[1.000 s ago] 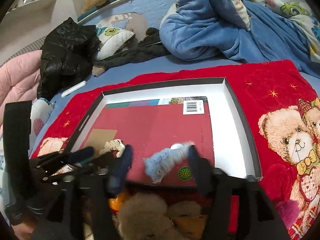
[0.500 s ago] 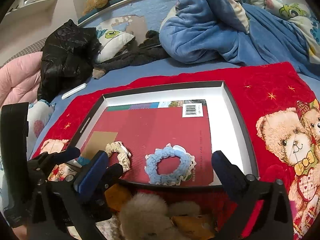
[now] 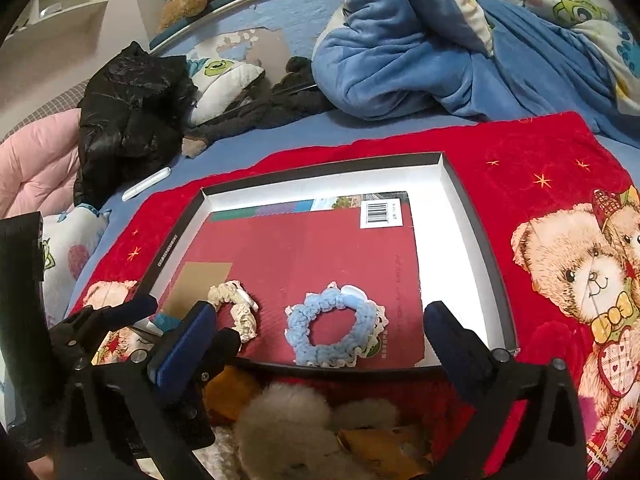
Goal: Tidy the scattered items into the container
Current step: 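Open right tool dropping blue scrunchie while left tool releases cream scrunchie into box, then withdraw both open tools from the box back toward the item pile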
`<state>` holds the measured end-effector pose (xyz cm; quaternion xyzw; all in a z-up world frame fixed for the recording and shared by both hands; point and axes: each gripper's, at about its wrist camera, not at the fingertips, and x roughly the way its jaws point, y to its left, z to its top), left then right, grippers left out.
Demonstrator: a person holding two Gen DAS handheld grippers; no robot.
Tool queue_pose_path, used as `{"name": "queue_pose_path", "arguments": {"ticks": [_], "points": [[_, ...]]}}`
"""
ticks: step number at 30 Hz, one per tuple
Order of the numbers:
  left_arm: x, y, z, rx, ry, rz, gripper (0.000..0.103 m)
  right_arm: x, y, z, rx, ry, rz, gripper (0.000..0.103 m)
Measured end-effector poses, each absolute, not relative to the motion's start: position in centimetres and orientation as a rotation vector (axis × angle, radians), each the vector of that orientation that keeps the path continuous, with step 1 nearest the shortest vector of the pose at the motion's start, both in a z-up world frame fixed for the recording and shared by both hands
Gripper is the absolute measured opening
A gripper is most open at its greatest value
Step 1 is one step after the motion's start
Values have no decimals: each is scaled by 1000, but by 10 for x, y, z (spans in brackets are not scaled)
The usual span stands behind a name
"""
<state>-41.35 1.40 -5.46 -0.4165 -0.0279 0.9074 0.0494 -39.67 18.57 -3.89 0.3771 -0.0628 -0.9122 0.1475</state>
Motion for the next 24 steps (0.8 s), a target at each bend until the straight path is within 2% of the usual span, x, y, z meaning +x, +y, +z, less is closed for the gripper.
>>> {"name": "queue_pose_path", "arguments": {"ticks": [11, 20, 24], "points": [[-393, 14, -26, -1139, -64, 2812, 103, -379, 185, -14, 944, -171, -2628, 103], [-332, -1, 50, -908, -130, 2897, 103, -333, 183, 43, 745, -217, -2604, 103], [-287, 1, 94, -794, -88, 2936, 103, -306, 178, 77, 702, -221, -2586, 103]]}}
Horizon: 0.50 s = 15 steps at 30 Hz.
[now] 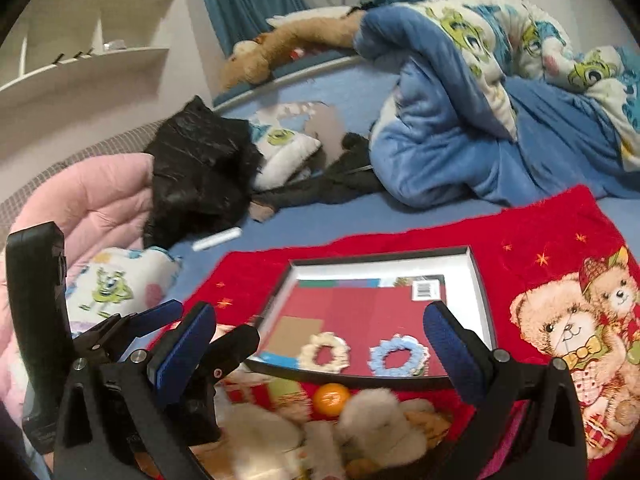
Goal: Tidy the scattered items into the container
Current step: 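Withdraw both open tools from the box back toward the item pile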
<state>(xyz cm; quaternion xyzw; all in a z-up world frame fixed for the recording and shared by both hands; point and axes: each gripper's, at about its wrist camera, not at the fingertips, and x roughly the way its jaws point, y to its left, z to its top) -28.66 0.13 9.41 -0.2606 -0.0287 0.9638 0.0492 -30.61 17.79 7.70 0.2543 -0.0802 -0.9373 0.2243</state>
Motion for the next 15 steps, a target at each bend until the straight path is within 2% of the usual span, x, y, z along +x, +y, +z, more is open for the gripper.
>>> {"name": "queue_pose_path", "arguments": {"ticks": [8, 12, 15], "points": [[-180, 4, 173, -631, -76, 2928, 103, -219, 189, 156, 543, -228, -2571, 103], [-125, 3, 190, -578, -36, 2959, 103, -173, 202, 183, 445, -172, -2703, 103], [-88, -5, 190, -559, -33, 2996, 103, -141, 216, 193, 386, -204, -2711, 103]]}}
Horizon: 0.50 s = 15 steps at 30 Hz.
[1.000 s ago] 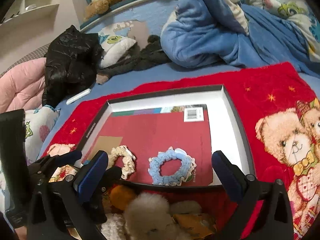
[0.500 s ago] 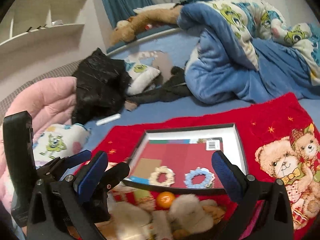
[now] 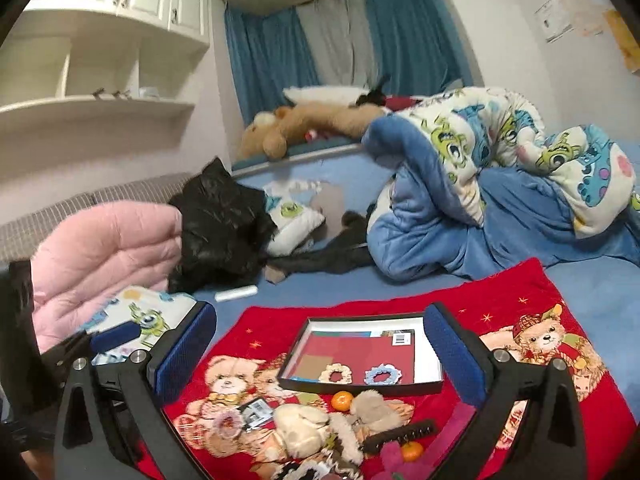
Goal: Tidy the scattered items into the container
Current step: 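Withdraw both open tools from the box back toward the item pile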
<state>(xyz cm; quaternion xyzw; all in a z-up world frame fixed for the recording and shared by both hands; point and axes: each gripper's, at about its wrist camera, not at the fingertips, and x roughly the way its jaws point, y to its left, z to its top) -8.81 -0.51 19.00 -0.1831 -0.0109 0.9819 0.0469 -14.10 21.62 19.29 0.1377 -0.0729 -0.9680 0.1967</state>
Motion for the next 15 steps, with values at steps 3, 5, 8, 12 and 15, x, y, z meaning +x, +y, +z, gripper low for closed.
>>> {"name": "queue_pose_path", "arguments": {"ticks": [3, 5, 8, 12, 15], "points": [[-62, -14, 180, -557, -55, 3008, 103, -118, 227, 188, 400, -244, -2708, 103], [-55, -19, 171, -585, -62, 3012, 103, -103, 228, 181, 392, -223, -2706, 103], [-52, -24, 162, -633, -98, 3015, 103, -90, 225, 174, 369, -183, -2742, 103], [-49, -28, 149, -614, -139, 3003, 103, -79, 226, 167, 337, -248, -2690, 103], [-54, -28, 132, -616, -133, 3001, 103, -79, 224, 154, 360, -247, -2667, 103]]}}
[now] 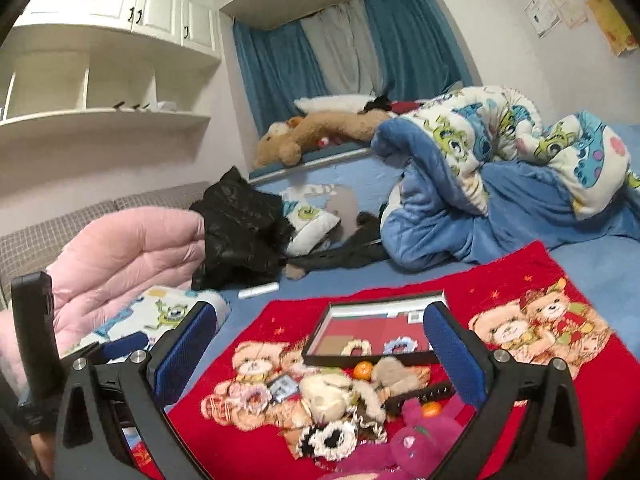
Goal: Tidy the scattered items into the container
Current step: 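Withdraw both open tools from the box back toward the item pile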
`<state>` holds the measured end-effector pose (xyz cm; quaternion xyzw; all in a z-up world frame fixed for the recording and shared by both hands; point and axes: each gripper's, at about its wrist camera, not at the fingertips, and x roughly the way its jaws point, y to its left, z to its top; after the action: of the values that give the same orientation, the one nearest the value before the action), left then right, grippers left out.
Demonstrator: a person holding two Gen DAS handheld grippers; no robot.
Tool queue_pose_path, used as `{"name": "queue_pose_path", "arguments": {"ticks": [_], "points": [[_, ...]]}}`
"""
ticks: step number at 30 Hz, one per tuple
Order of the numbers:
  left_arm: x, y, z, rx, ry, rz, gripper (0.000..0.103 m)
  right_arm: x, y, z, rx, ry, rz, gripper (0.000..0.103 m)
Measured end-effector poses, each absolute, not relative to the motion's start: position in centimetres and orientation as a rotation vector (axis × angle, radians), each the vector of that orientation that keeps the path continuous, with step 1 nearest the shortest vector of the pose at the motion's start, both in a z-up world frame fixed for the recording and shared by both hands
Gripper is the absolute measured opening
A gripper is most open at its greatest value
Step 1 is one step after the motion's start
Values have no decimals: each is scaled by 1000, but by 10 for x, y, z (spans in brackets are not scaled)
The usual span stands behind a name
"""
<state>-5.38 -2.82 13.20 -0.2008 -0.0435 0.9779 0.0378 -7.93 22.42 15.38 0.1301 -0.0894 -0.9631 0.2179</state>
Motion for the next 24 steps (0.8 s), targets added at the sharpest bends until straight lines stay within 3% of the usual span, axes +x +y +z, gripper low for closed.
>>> {"name": "queue_pose_path", "arguments": {"ticks": [12, 17, 24], "points": [[-121, -23, 18, -897, -93, 2906, 103, -106, 194, 78, 471, -109, -2636, 103], [-131, -10, -11, -973, 51, 2914, 103, -122, 185, 40, 548, -50, -2669, 103], [-136, 0, -33, -1046, 119, 2864, 103, -139, 190, 2, 702, -34, -2660, 98]]}}
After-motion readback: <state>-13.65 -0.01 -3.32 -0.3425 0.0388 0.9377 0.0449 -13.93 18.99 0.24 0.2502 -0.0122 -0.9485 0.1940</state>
